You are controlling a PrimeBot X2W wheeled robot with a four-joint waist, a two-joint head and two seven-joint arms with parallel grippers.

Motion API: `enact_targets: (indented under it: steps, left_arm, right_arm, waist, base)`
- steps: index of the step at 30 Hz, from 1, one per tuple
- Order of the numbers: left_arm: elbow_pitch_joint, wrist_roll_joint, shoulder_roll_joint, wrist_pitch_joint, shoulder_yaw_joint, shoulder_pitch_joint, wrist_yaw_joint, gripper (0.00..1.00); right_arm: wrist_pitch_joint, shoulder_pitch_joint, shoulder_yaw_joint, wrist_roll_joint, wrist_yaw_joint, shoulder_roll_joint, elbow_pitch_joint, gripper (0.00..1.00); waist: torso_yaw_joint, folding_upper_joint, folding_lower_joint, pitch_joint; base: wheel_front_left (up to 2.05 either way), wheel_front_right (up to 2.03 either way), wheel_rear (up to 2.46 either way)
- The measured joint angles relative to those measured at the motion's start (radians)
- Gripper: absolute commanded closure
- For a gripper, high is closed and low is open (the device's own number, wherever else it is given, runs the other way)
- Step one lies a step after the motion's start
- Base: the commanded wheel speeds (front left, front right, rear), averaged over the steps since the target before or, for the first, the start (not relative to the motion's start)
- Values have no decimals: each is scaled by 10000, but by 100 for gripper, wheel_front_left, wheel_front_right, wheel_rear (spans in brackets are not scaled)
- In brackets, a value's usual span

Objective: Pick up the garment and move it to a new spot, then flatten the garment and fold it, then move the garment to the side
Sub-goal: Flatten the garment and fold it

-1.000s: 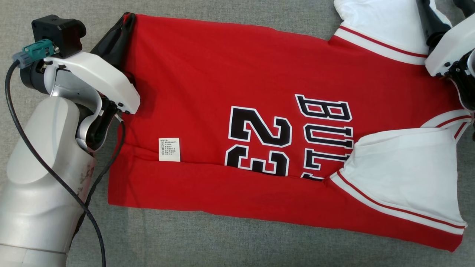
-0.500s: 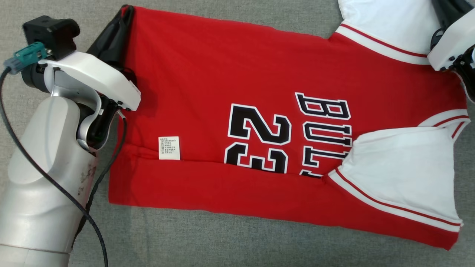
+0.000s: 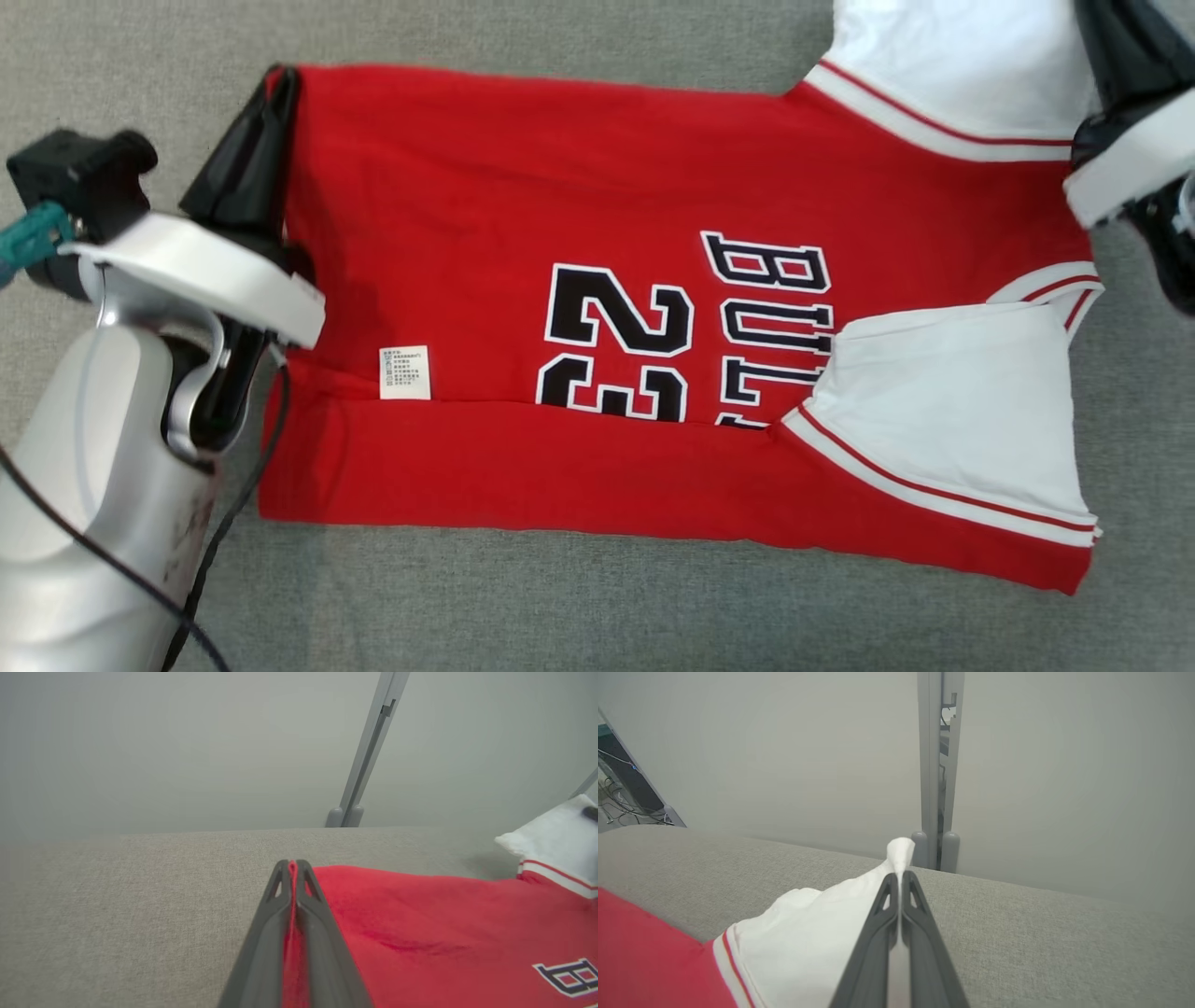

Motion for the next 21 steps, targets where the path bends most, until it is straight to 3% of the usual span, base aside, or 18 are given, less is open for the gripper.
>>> enact_targets:
  steps: [11, 21]
  left_arm:
    - [-2059, -282, 813, 368, 326, 2443, 514, 100]
    - [-2828, -830, 1028, 468, 894, 4289, 1149, 100]
  right_arm:
    - [-337, 3646, -1396, -899, 0, -4, -3221, 100]
    - [474, 7952, -3202, -1850, 0, 1078, -6383, 100]
  waist:
    - [-582, 0, 0, -659]
    - [-1058, 0, 0, -1183]
  base:
    - [0, 0, 0]
    - [0, 0, 0]
